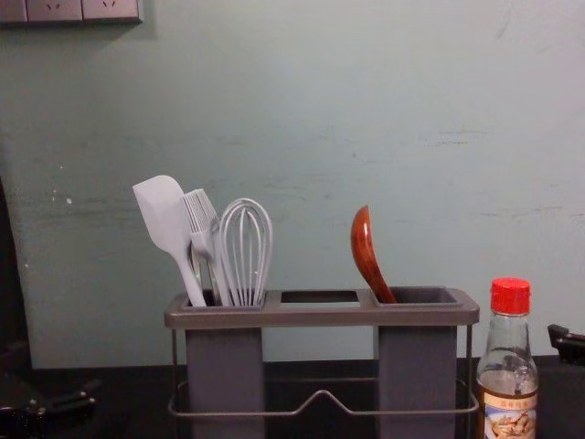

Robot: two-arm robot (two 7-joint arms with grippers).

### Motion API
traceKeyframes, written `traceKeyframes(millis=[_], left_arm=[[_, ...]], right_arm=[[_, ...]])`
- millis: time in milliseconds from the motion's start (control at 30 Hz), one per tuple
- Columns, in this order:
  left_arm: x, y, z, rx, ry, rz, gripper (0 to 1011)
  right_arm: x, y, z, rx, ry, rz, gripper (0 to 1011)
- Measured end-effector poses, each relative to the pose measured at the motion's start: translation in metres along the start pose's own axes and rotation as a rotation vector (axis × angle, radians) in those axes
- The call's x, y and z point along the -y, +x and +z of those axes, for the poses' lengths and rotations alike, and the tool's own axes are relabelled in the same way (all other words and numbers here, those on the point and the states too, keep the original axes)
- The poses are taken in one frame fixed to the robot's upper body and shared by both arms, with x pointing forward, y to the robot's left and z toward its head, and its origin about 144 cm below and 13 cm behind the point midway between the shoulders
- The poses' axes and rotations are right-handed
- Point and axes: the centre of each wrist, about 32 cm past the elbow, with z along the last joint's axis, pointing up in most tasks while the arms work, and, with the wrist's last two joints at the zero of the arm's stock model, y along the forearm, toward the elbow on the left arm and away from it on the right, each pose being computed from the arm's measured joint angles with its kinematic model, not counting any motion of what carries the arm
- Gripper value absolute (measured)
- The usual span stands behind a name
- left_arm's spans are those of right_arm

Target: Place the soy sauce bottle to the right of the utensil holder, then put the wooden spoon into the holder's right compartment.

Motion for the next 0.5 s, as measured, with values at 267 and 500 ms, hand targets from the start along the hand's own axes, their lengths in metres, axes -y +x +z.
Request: traceKeyframes(millis=[267, 500], left_arm=[[0.0000, 0.0000, 0.0000, 0.000, 0.000, 0.000, 1005], [0.0000, 0.0000, 0.0000, 0.000, 0.000, 0.000, 1005]], right_arm=[[0.0000, 0.0000, 0.0000, -0.001, -0.001, 0.000, 1002], [0.0000, 0.0000, 0.0000, -0.001, -0.001, 0.000, 1002]])
